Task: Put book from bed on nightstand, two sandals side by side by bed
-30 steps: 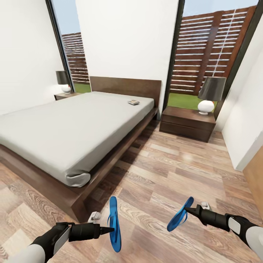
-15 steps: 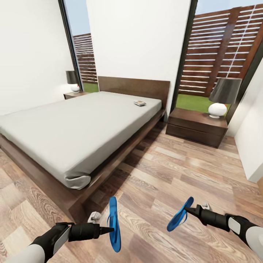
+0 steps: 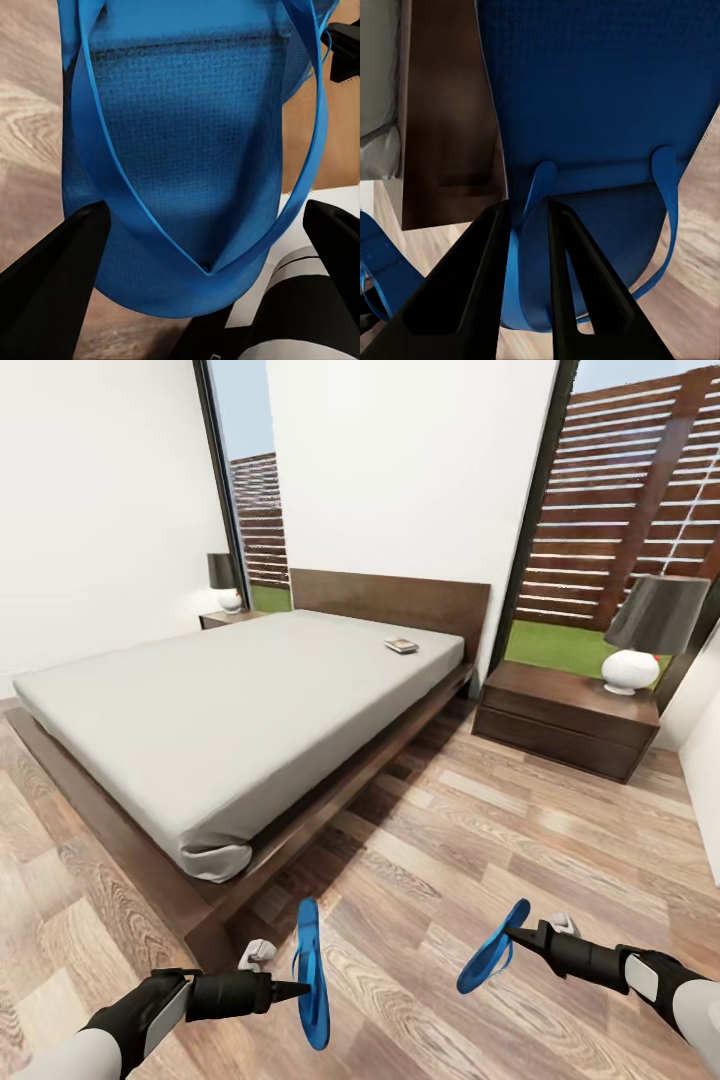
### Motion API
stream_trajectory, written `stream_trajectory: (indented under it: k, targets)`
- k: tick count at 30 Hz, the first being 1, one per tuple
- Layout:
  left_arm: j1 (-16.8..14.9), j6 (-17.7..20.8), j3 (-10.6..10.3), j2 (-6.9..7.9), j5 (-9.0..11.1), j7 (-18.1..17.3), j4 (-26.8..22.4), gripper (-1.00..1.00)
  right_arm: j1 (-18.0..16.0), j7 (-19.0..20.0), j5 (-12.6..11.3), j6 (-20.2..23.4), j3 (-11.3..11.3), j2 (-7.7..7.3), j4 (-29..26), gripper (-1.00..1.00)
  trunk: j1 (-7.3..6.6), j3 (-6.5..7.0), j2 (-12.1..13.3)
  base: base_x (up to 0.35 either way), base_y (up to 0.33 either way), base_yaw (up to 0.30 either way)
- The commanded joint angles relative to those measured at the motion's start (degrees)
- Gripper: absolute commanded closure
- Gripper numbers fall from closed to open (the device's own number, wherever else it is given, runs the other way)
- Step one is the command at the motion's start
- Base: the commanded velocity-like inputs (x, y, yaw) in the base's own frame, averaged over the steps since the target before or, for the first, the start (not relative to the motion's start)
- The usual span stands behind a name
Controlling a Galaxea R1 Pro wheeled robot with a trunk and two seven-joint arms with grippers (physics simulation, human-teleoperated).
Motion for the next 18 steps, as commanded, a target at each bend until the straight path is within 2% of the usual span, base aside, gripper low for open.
stream_trajectory:
  k: [1, 18]
  targets:
    - [0.0, 0.6, -0.4, 0.07, 0.6, -0.1, 0.0, 1.00, -0.1, 0.4, -0.7, 0.5, 0.4, -0.01, 0.2, 1.00, 0.00, -0.05, 0.0, 0.057, -0.109, 0.145]
    - [0.0, 0.6, -0.4, 0.14, 0.5, -0.1, 0.0, 1.00, -0.1, 0.4, -0.7, 0.5, 0.4, -0.01, 0.2, 1.00, 0.00, -0.05, 0.0, 0.009, -0.026, 0.140]
